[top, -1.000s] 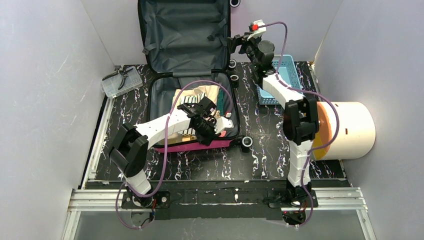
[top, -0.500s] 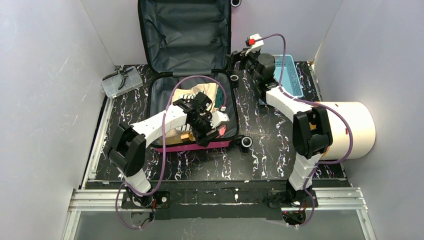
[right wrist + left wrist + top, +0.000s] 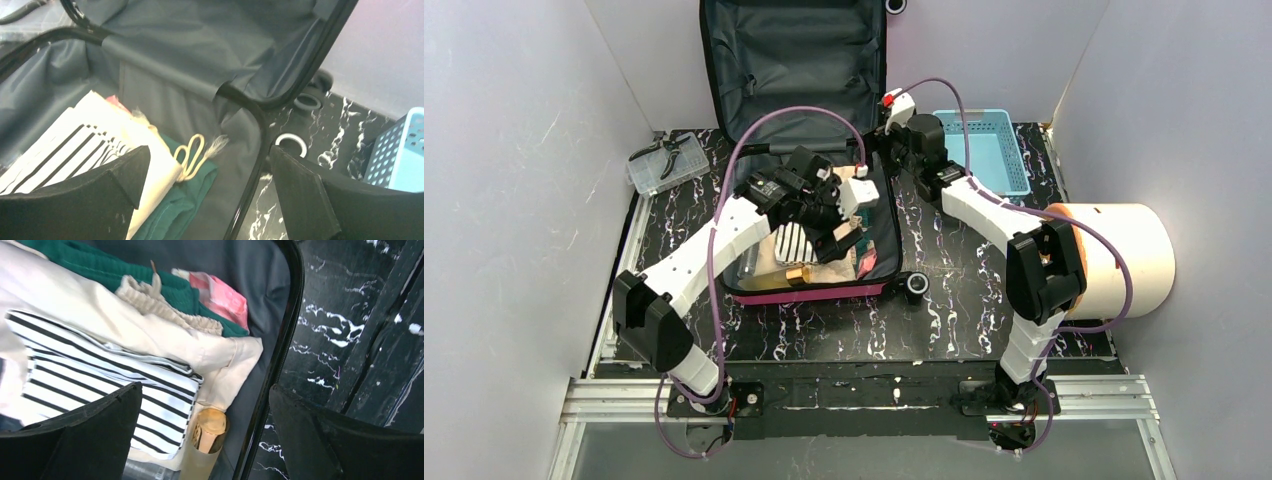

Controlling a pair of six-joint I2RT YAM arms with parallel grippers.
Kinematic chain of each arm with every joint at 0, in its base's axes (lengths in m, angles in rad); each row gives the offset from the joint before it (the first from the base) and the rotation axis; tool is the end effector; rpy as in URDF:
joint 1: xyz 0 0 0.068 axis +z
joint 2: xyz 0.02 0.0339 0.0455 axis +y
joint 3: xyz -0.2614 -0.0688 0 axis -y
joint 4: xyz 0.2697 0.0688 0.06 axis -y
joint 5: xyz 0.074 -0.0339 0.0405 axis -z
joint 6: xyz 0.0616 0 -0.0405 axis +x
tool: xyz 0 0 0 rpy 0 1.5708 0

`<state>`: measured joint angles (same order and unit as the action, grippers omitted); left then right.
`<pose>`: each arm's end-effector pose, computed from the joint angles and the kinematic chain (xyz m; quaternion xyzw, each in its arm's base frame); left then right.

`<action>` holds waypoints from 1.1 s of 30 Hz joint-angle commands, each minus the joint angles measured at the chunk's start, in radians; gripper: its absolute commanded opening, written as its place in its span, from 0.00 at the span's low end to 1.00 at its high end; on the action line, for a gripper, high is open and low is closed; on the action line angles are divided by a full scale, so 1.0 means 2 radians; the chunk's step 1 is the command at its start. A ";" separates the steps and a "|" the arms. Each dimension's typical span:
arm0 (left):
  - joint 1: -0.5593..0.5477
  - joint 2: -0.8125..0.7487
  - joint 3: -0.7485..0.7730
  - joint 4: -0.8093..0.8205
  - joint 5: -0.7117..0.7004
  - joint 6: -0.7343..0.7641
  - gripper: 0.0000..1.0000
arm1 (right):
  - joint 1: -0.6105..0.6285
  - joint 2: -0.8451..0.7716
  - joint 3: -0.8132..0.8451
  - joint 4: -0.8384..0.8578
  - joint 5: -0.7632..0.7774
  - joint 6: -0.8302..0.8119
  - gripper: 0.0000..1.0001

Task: Open, take out, and arrange the luggage

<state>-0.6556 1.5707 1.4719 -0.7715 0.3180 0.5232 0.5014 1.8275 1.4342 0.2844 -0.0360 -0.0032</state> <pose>0.2892 -0.2467 0.3067 0.5607 0.7408 -0.1708 0.3282 0.4315 0.2390 0.3037 -0.1975 0.7179 0.1775 0.6436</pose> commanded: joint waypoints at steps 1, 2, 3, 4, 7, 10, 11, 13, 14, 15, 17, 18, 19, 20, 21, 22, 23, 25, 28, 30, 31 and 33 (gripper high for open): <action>0.007 -0.021 0.053 -0.037 0.014 -0.017 0.98 | 0.002 -0.022 0.053 -0.107 0.004 0.026 0.98; 0.008 -0.021 0.061 -0.044 0.013 -0.023 0.98 | 0.002 -0.022 0.060 -0.124 -0.001 0.032 0.98; 0.011 -0.022 0.066 -0.050 0.012 -0.029 0.98 | 0.003 -0.022 0.066 -0.138 -0.006 0.037 0.98; 0.016 -0.022 0.071 -0.055 0.010 -0.037 0.98 | 0.004 -0.021 0.074 -0.163 -0.009 0.042 0.98; 0.042 -0.029 0.074 -0.068 0.001 -0.057 0.97 | 0.005 -0.015 0.098 -0.229 -0.012 0.057 0.98; 0.091 -0.039 0.066 -0.071 0.009 -0.083 0.93 | 0.007 -0.014 0.111 -0.279 -0.023 0.076 0.94; 0.110 -0.043 0.062 -0.071 0.012 -0.091 0.91 | 0.009 -0.016 0.111 -0.289 -0.028 0.081 0.92; 0.145 -0.048 0.055 -0.069 0.017 -0.111 0.87 | 0.011 -0.023 0.107 -0.300 -0.046 0.092 0.87; 0.161 -0.051 0.050 -0.066 0.018 -0.127 0.85 | 0.013 -0.027 0.104 -0.302 -0.058 0.095 0.87; 0.173 -0.053 0.044 -0.061 0.019 -0.140 0.83 | 0.013 -0.031 0.102 -0.306 -0.063 0.100 0.87; 0.192 -0.057 0.024 -0.050 0.019 -0.167 0.80 | 0.012 -0.036 0.103 -0.322 -0.050 0.099 0.86; 0.198 -0.059 0.016 -0.044 0.017 -0.179 0.79 | 0.011 -0.034 0.109 -0.339 -0.032 0.092 0.86; 0.203 -0.061 0.005 -0.038 0.014 -0.189 0.79 | 0.010 -0.029 0.120 -0.362 -0.006 0.083 0.86; 0.207 -0.062 -0.006 -0.031 0.012 -0.197 0.78 | 0.006 -0.020 0.133 -0.387 0.029 0.076 0.86; 0.211 -0.063 -0.014 -0.026 0.011 -0.202 0.78 | -0.001 -0.009 0.145 -0.410 0.060 0.070 0.86; 0.214 -0.064 -0.022 -0.023 0.010 -0.204 0.78 | -0.010 0.002 0.155 -0.430 0.082 0.063 0.86; 0.216 -0.064 -0.028 -0.020 0.006 -0.205 0.78 | -0.021 0.012 0.162 -0.444 0.104 0.055 0.86; 0.218 -0.063 -0.034 -0.017 0.002 -0.202 0.78 | -0.050 0.031 0.172 -0.460 0.133 0.047 0.85; 0.220 -0.061 -0.036 -0.017 0.006 -0.193 0.78 | -0.093 0.083 0.210 -0.481 0.166 0.039 0.94; 0.220 -0.059 -0.036 -0.017 0.009 -0.186 0.79 | -0.112 0.128 0.251 -0.499 0.172 0.031 0.99; 0.220 -0.059 -0.036 -0.018 0.010 -0.183 0.79 | -0.116 0.153 0.274 -0.510 0.170 0.026 0.98; 0.220 -0.055 -0.036 -0.020 0.008 -0.180 0.79 | -0.124 0.198 0.322 -0.533 0.157 0.020 0.98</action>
<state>-0.2218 1.4708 1.3994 -0.8082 0.3248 0.1474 0.2840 2.0766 1.9358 -0.6510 0.2340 0.0795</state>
